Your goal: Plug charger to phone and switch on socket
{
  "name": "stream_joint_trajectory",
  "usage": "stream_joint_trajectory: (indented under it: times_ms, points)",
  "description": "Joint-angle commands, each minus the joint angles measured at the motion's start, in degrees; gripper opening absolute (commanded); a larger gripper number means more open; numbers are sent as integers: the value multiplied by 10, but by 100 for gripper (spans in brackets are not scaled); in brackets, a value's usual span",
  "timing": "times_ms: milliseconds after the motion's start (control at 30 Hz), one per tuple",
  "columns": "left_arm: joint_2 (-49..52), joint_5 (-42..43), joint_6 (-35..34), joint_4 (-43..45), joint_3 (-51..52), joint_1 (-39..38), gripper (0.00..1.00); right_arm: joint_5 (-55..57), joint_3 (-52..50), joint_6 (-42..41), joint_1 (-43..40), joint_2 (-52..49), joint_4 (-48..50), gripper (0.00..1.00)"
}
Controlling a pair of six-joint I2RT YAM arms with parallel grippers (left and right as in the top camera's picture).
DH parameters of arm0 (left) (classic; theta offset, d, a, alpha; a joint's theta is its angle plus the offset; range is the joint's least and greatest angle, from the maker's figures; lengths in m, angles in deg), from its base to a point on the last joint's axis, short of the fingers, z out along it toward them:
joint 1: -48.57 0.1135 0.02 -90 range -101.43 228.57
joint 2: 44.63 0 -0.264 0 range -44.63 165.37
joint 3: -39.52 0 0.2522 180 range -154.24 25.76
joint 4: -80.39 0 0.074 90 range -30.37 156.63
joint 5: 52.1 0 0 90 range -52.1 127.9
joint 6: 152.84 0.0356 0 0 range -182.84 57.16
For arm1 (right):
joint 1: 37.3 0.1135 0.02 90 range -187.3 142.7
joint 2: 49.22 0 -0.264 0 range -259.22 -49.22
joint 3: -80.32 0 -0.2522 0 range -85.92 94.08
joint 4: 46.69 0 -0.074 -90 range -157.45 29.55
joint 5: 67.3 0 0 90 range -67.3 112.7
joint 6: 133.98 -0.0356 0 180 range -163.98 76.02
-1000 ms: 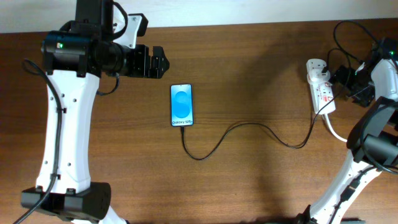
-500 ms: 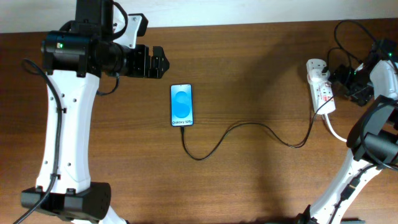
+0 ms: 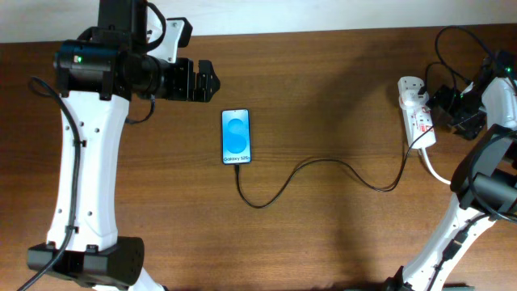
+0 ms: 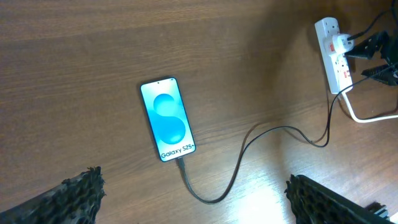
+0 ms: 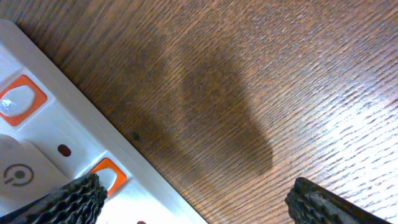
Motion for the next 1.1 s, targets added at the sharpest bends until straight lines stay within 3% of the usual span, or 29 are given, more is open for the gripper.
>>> stream_joint_trajectory:
  times_ms: [0, 233, 367, 567, 833, 967, 1067]
  points:
    - [-10, -4, 2, 1, -9, 1, 99, -21, -5, 9, 35, -19, -14, 99]
    - [-10, -4, 3, 1, -9, 1, 99, 25, -5, -14, 31, -19, -8, 99]
    - [-10, -4, 3, 1, -9, 1, 99, 31, -1, -66, -39, -13, -27, 99]
    - [-10, -4, 3, 1, -9, 1, 99, -32, -1, -69, -67, 104, -35, 99]
    - [-10, -4, 3, 1, -9, 1, 99, -29, -2, -10, 18, 372, -57, 99]
    - [-10, -4, 3, 1, -9, 1, 99, -30, -2, 16, 125, 461, -93, 99]
    - [-10, -4, 2, 1, -9, 1, 99, -36, -2, 70, 241, 471, -146, 99]
